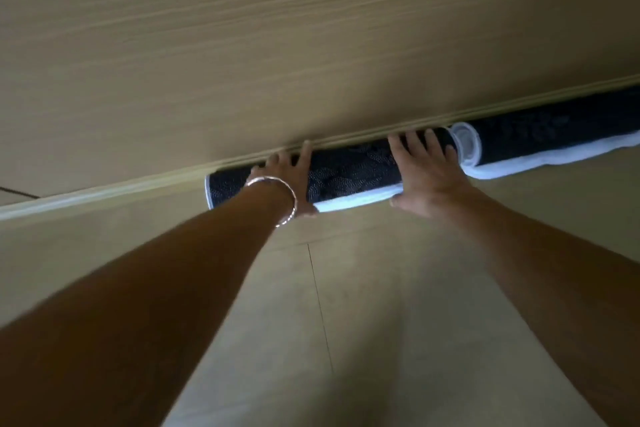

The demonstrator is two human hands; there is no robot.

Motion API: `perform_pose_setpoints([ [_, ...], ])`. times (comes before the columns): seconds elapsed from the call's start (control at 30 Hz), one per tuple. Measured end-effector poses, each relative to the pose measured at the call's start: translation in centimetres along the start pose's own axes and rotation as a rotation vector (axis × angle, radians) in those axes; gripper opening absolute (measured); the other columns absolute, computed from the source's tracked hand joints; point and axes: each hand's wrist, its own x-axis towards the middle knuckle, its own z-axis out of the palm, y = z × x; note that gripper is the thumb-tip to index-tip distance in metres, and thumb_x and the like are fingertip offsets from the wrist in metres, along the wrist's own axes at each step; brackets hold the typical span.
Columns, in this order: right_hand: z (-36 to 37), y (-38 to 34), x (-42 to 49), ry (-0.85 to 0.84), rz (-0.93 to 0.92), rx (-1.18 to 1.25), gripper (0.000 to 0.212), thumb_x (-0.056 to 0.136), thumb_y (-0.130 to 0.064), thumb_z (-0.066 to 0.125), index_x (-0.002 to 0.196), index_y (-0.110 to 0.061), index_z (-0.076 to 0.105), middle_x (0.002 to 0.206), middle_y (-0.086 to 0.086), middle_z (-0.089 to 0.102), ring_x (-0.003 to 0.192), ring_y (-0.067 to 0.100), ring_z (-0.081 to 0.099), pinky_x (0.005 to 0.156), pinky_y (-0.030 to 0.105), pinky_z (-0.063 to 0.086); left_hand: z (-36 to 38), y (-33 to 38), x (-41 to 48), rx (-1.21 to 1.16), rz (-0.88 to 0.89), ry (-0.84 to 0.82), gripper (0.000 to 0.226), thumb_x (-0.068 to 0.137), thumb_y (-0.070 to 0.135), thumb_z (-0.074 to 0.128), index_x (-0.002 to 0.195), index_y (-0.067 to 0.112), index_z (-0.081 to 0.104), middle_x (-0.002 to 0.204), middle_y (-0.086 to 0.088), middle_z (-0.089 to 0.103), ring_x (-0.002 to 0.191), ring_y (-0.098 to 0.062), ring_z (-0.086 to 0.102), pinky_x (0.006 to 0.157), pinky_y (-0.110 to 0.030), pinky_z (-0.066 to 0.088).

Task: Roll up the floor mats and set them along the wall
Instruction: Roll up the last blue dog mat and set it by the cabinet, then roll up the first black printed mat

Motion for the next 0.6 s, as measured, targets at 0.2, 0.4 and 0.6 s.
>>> perform_pose_setpoints([
  [0.2,-1.1,-2.7,-16.7,-0.271,-0.155,0.162,0.072,0.093,-0.032,0.053,0.151,-0.020,0.012,0.150,0.007,0.030,0.136,0.025,0.033,0.109,0.038,0.033,-3.8,-3.0,-15.4,-0.011,0.110,-0.131,0.063,0.093,0.029,0.043,0.149,0.024,0.015,0.149,-0.004,0.029,0.133,-0.025,0.036,0.105,-0.038,0.036],
  [0.4,-17.1,0.9,-25.2,-0.455,-0.122,0.206,0.063,0.097,-0.034,0.049,0.152,-0.025,0.019,0.153,0.002,0.031,0.138,0.018,0.033,0.108,0.029,0.032,-17.2,-6.8,-25.6,0.061,0.183,-0.502,0.048,0.098,0.039,0.041,0.144,0.028,0.032,0.146,0.005,0.040,0.135,-0.015,0.034,0.107,-0.024,0.027],
  [0.6,-50.0,5.3,-32.1,-0.070,-0.045,0.306,0.053,0.095,-0.040,0.051,0.145,-0.029,0.036,0.147,0.000,0.042,0.130,0.019,0.043,0.103,0.030,0.036,-46.8,-4.9,-35.4,-0.084,0.170,-0.127,0.042,0.096,0.038,0.045,0.137,0.030,0.043,0.133,0.009,0.053,0.124,-0.014,0.047,0.100,-0.021,0.031],
])
